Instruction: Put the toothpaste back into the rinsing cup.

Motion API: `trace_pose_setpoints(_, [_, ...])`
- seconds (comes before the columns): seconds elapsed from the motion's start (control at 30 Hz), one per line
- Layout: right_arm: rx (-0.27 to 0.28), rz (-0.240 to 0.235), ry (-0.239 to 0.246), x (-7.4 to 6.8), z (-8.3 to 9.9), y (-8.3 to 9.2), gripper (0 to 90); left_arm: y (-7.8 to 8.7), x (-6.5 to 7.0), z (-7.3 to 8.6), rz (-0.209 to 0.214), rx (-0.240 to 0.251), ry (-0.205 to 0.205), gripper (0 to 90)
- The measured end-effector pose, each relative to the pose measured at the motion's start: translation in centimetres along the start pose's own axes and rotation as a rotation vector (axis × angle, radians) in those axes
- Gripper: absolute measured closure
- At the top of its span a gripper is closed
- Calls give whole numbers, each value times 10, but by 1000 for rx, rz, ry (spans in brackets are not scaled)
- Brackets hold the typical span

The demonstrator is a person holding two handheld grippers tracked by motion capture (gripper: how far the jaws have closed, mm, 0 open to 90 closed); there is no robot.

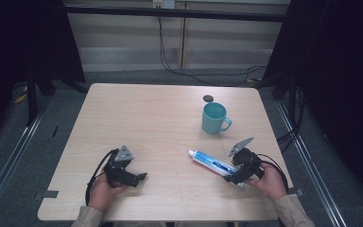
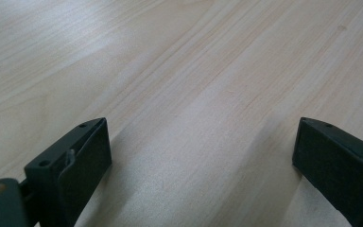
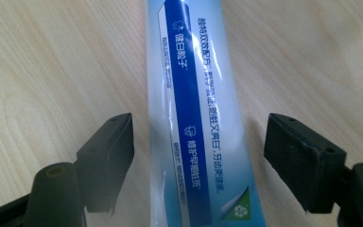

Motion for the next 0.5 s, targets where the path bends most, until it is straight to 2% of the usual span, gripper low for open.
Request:
trace_pose_setpoints(0.13, [-27, -14, -5, 0, -3, -5, 265, 0, 0, 0, 3, 2, 1, 49])
trace_pose_setpoints(0.33, [-60, -19, 18, -2, -9, -9, 307, 0, 0, 0, 3, 2, 1, 48])
trace_pose_setpoints(0.5, [-75, -2, 36, -2, -10, -9, 345, 0, 0, 0, 0, 0, 0, 48])
Point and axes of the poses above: each handheld gripper's, and its own axes: y roughly backward along the jaws, z roughly out of its underside, x roughly to its right, the point moved 4 cm from there along -y, roughly forward along the jaws, and after that the axes turned 6 degrees about -y, right-handed, at the moved point
